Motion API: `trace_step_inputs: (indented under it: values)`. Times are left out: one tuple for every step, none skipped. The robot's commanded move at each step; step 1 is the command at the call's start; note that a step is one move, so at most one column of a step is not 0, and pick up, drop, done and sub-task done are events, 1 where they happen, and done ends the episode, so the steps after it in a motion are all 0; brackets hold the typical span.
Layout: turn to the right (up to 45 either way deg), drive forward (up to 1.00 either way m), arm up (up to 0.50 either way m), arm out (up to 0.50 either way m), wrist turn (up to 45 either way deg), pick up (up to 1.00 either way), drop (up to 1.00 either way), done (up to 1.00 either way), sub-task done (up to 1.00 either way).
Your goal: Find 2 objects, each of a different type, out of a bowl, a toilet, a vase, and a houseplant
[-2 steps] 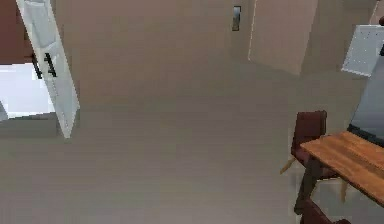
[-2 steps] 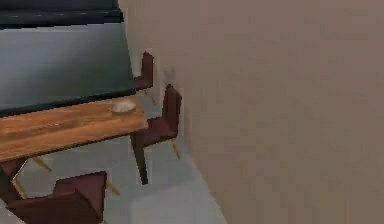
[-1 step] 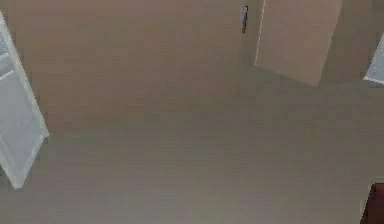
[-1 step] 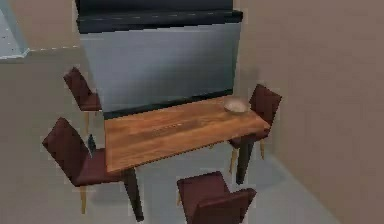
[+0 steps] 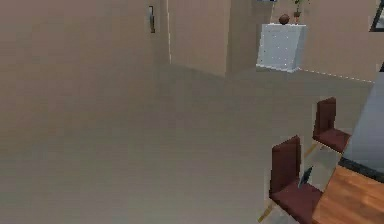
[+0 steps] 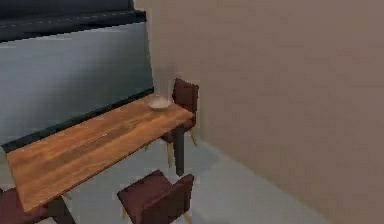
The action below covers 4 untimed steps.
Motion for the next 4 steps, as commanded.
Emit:
trace_step_inputs:
  values:
    - [0.0,1.0,0.0,0.0,0.0,0.0,0.0,0.0,0.0]
    - [3.0,0.0,0.0,0.0,0.0,0.0,0.0,0.0,0.0]
    - [-45.0,0.0,0.0,0.0,0.0,0.0,0.0,0.0,0.0]
    - [-45.0,0.0,0.0,0.0,0.0,0.0,0.0,0.0,0.0]
